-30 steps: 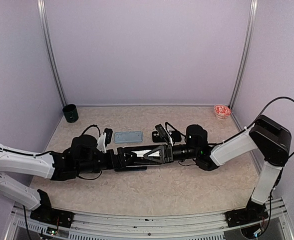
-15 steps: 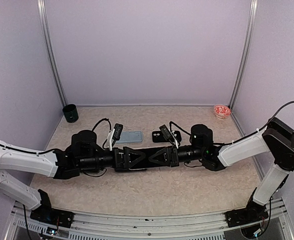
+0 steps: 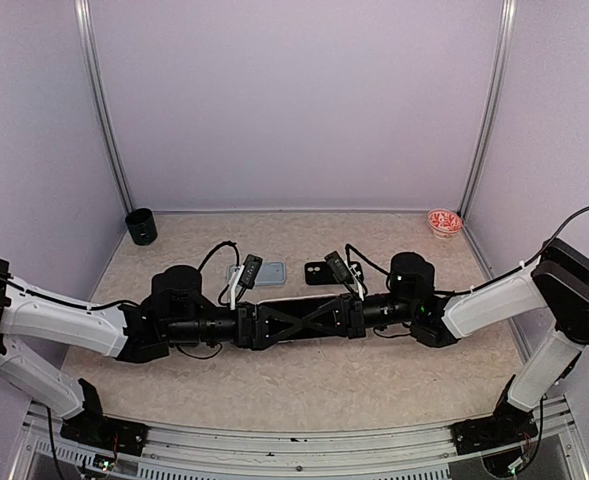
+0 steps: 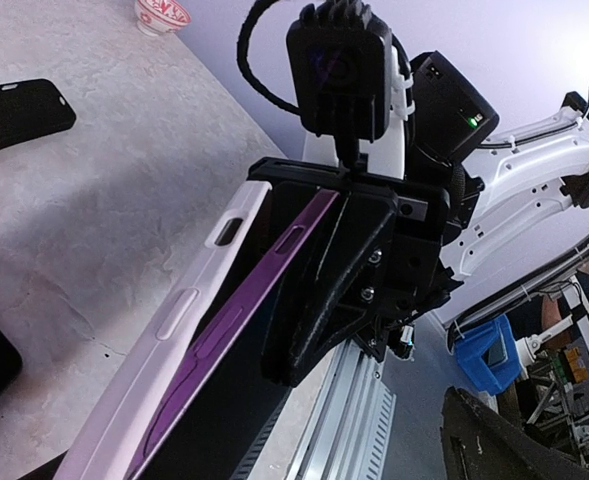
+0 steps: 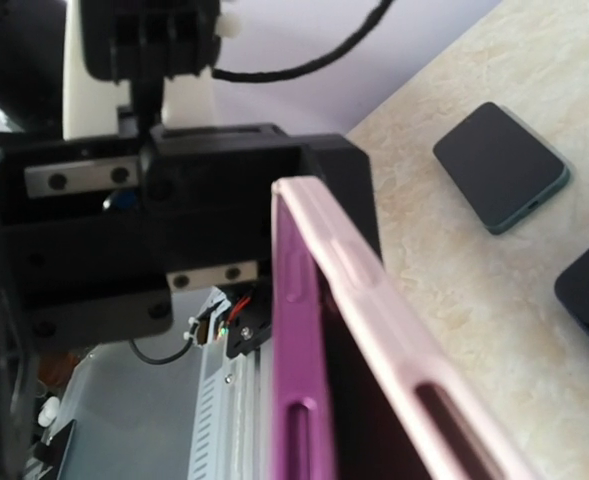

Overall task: Put the phone into the phone case
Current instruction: Pass from the right arm to the left

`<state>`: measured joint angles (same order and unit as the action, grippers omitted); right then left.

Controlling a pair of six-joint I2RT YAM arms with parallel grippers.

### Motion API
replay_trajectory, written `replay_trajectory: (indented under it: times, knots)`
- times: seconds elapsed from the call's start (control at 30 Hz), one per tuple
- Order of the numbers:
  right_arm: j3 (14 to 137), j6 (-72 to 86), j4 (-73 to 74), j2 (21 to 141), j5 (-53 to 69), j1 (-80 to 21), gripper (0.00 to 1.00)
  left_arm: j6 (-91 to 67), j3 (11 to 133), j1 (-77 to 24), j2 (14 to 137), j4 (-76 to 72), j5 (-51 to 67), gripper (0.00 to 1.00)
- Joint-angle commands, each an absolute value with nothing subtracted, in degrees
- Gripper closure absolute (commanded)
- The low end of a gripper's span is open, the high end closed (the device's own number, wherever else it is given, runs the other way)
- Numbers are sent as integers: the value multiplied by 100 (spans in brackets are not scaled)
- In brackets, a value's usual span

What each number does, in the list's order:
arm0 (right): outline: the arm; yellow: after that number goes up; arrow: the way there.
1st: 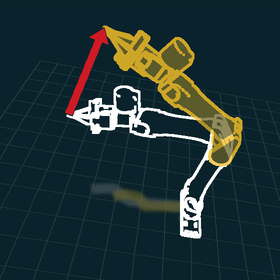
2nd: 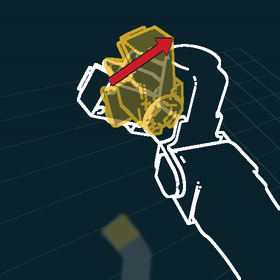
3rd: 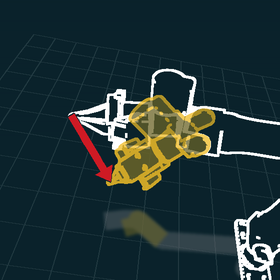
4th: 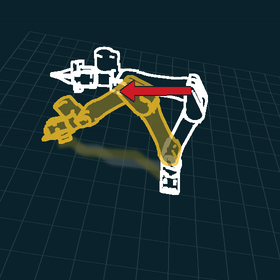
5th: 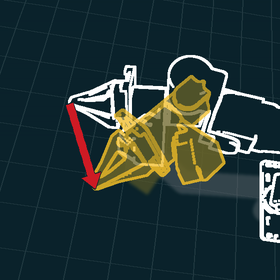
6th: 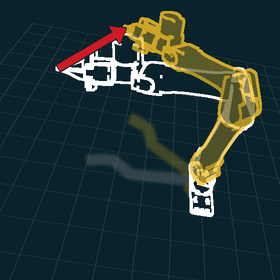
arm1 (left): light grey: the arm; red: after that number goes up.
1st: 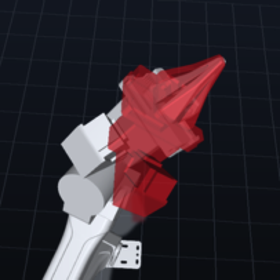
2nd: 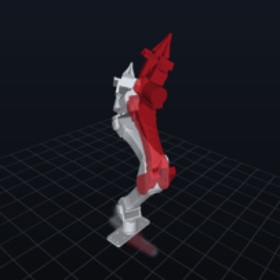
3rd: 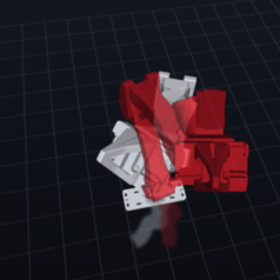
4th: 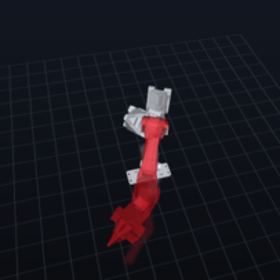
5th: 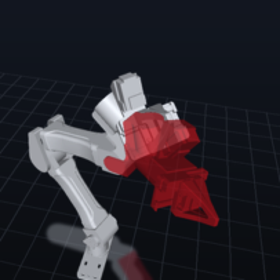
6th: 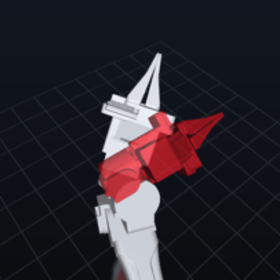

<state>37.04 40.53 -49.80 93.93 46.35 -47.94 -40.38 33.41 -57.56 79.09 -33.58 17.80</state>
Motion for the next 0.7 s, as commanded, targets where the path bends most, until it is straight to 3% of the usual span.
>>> replay_trajectory:
  times: [0.0, 0.2, 0.67]
  knots:
    - [3658, 4096, -5650, 9178, 4680, -4852, 100, -3964, 3549, -5850, 8035, -3791, 2084, 7]
    - [3623, 4061, -5645, 9212, 4619, -4852, 100, -3989, 3544, -5892, 8116, -3956, 2145, 14]
    - [3621, 4018, -5571, 9247, 4566, -4854, 100, -4026, 3480, -5914, 8262, -4276, 2284, 48]
